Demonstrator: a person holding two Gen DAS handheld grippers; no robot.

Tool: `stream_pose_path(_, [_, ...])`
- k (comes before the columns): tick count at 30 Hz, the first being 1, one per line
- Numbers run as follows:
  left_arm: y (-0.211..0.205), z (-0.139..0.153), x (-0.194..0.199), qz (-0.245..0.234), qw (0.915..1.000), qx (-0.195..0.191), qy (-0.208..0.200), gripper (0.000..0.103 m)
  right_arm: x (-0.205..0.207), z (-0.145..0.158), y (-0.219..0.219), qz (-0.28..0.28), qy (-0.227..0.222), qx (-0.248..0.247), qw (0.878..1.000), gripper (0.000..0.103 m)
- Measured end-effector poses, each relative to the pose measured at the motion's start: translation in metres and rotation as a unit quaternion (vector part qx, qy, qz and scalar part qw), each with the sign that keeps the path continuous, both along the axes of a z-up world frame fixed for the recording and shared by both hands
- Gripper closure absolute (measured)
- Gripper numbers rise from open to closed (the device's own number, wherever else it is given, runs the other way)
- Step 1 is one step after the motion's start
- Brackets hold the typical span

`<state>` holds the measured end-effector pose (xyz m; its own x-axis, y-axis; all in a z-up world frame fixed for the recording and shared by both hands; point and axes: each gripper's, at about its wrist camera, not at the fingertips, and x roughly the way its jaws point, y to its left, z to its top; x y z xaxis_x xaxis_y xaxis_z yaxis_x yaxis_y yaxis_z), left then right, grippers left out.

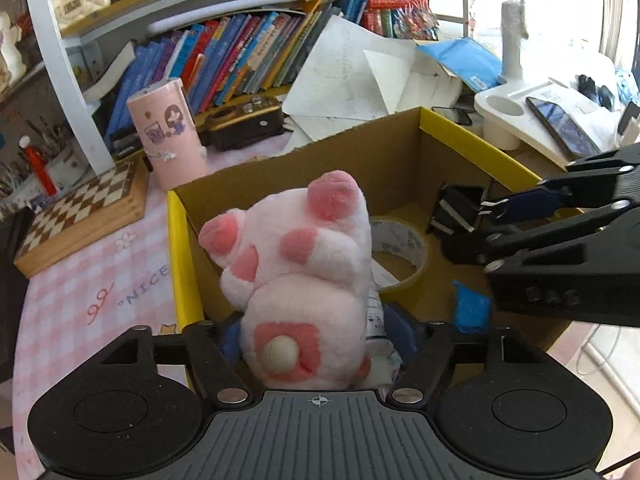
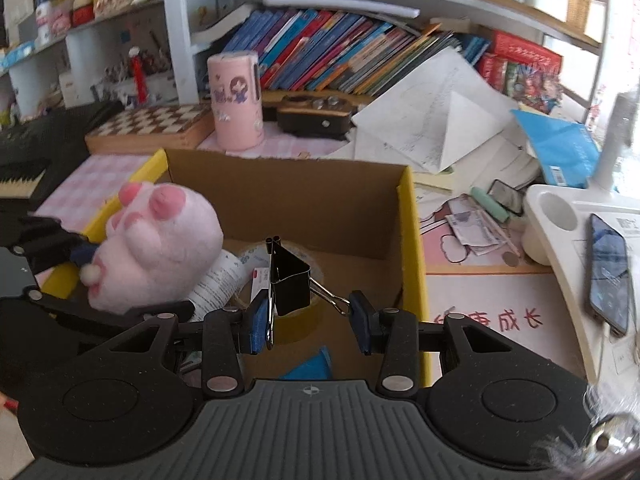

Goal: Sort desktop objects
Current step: 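Lower both tools into the yellow box and open both grippers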

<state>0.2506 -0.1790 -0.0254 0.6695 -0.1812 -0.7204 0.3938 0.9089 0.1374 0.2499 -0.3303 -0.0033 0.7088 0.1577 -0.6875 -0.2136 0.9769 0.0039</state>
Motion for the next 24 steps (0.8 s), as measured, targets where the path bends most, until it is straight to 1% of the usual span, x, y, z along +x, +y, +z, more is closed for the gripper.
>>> stream_pose_path(2, [0.0, 0.001, -0.001, -0.001, 1.0, 0.005, -0.006, 0.026, 0.006, -0.005, 0.002, 0.01, 0.007, -0.007, 1.0, 0.064])
stream_pose_path(3, [0.0, 0.002, -0.001, -0.001, 0.9999, 0.007, -0.009, 0.023, 0.009, -0.007, 0.003, 0.014, 0.009, -0.009, 1.0, 0.064])
stream_pose_path(6, [0.005, 0.007, -0.006, 0.002, 0.9995, 0.011, -0.028, 0.016, 0.018, -0.009, 0.003, 0.022, 0.015, -0.013, 1.0, 0.064])
stream_pose_path(8, [0.009, 0.012, -0.012, -0.007, 0.9993, 0.003, -0.037, 0.014, 0.023, -0.009, 0.002, 0.027, 0.018, -0.016, 0.999, 0.064])
stream_pose_path(13, [0.013, 0.019, -0.026, -0.007, 0.9984, -0.009, -0.056, 0.011, 0.035, -0.01, 0.002, 0.044, 0.022, -0.031, 0.998, 0.064])
stream_pose_path(17, [0.02, 0.026, -0.036, 0.006, 0.9976, -0.021, -0.066, 0.008, 0.042, -0.011, 0.007, 0.059, 0.021, -0.043, 0.997, 0.064])
stream_pose_path(21, [0.028, 0.03, -0.042, 0.025, 0.9968, -0.032, -0.069, 0.008, 0.047, -0.01, 0.014, 0.075, 0.019, -0.051, 0.996, 0.065])
stream_pose_path(24, [0.033, 0.032, -0.046, 0.038, 0.9961, -0.039, -0.07, 0.007, 0.052, -0.013, 0.022, 0.091, 0.03, -0.065, 0.993, 0.065])
